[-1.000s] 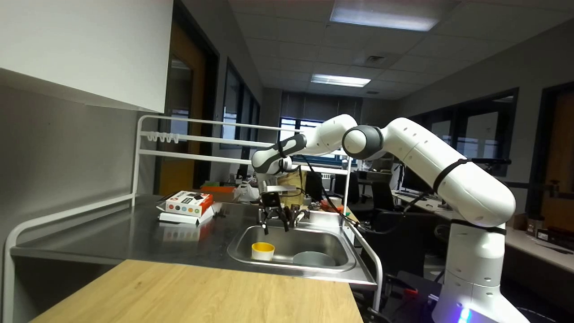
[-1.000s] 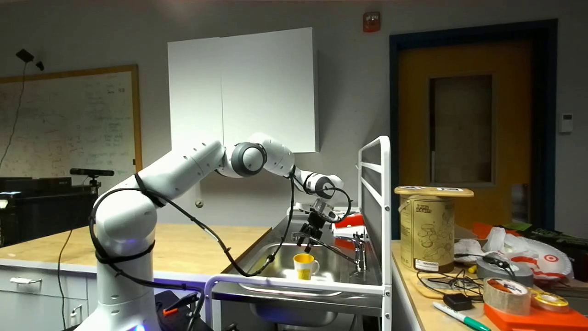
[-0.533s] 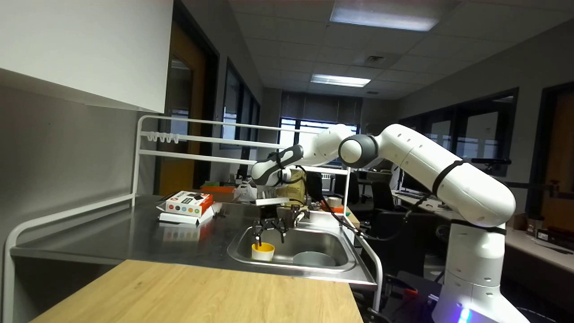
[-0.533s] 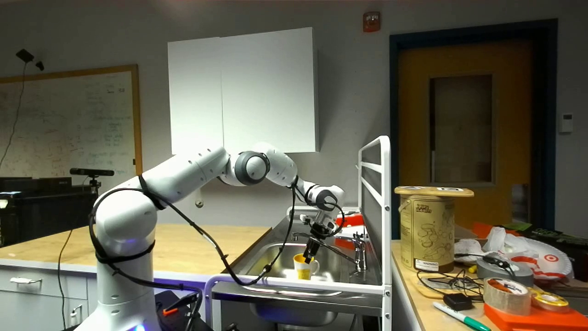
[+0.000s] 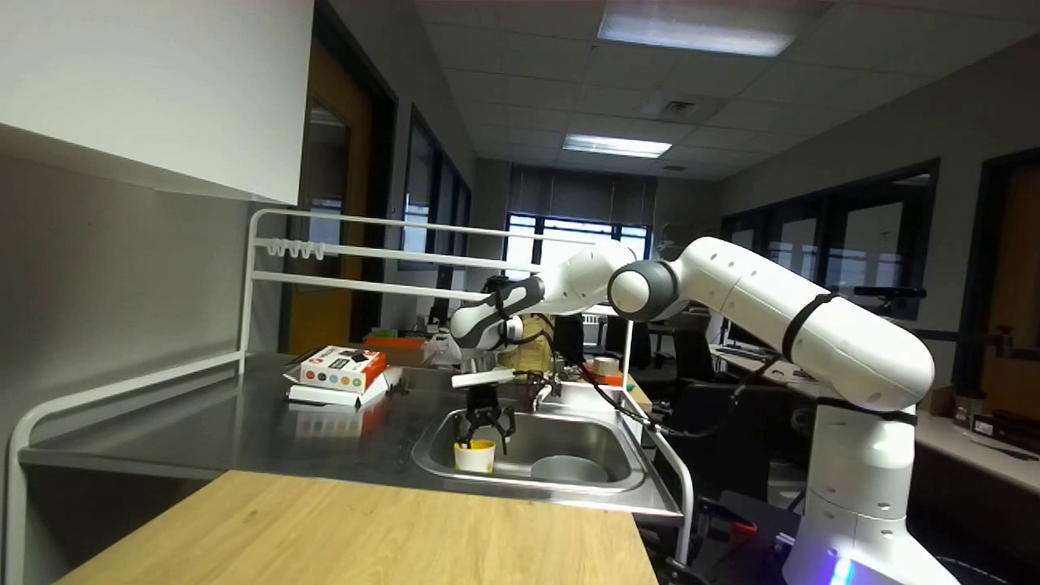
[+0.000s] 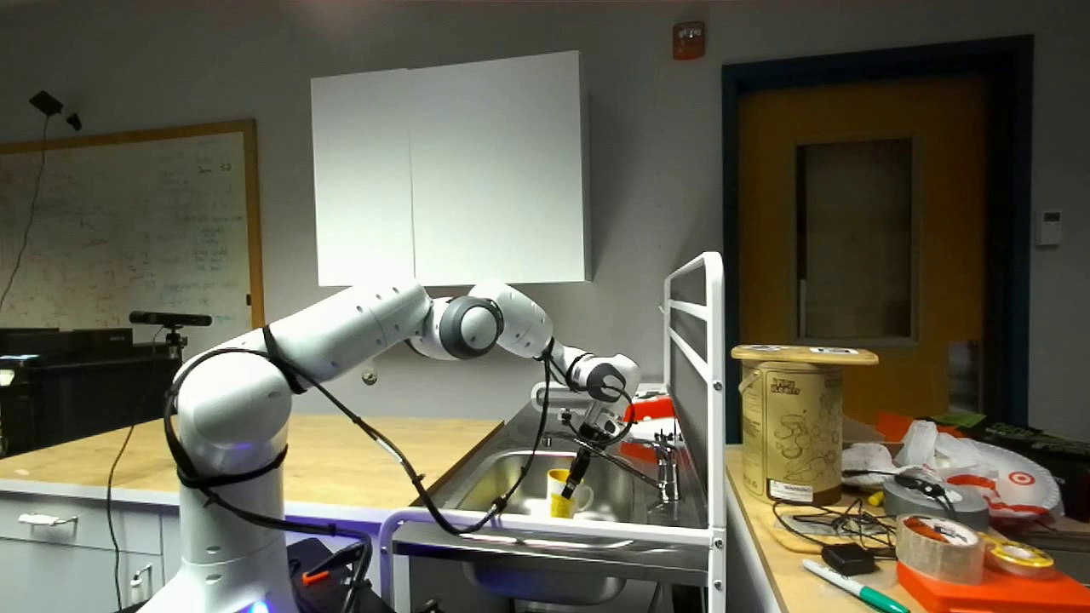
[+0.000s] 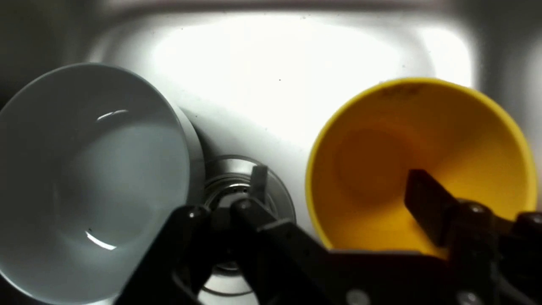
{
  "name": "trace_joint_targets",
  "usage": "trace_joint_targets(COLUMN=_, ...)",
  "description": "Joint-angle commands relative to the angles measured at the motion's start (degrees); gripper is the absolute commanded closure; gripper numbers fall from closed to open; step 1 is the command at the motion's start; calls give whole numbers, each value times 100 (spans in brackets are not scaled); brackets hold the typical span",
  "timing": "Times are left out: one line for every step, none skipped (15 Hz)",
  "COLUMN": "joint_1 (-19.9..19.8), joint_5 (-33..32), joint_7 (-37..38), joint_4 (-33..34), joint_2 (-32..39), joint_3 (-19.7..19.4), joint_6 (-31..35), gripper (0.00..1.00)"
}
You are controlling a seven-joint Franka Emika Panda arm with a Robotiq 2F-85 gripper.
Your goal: Remove the white and yellow mug from the sink
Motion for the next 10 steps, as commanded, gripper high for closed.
trace_joint_targets(joint_1=-22, joint_5=52, joint_7=348, joint_4=389, joint_2=229, joint_3=4, joint_6=-173, gripper=48)
trace_joint_targets(joint_1=-21, joint_5=50, joint_7=392, joint_4=391, joint_2=212, joint_3=8, joint_6=-168, gripper=57)
trace_joint_targets(joint_1=-17, joint_5=45, joint_7=431, joint_4=386, joint_2=194, joint_3=10, joint_6=-155, gripper=64)
trace_joint_targets(joint_1=-14, joint_5=44, joint_7=459, joint_4=368, joint_2=171, joint_3=15, joint_6=-137, gripper=71)
trace_joint_targets(joint_1=-13, joint_5=45, joint_7=482, joint_4=369, joint_2=151, joint_3=19, joint_6=-127, gripper=79)
trace_joint_targets(joint_1=-5, joint_5=45, joint_7=506, joint_4=348, joint_2=125, joint_3=23, joint_6=-103, gripper=85)
trace_joint_targets(joint_1=7, joint_5=44, joint_7=537, joint_4=321, joint_2=98, joint_3=23, joint_6=-83, gripper=94)
trace_joint_targets(joint_1=33, joint_5=72, joint_7=541, joint_4=223, joint_2=23, joint_3=18, joint_6=-39, gripper=98)
trace_joint_targets(joint_1=48, joint_5=77, joint_7=554, joint_4=175, joint_2=-24, joint_3=24, joint_6=-33, gripper=100)
trace_joint_targets(joint_1=71, joint_5=82, joint_7=545, joint_4=87, joint_2=-112, joint_3=36, joint_6=-14, gripper=100)
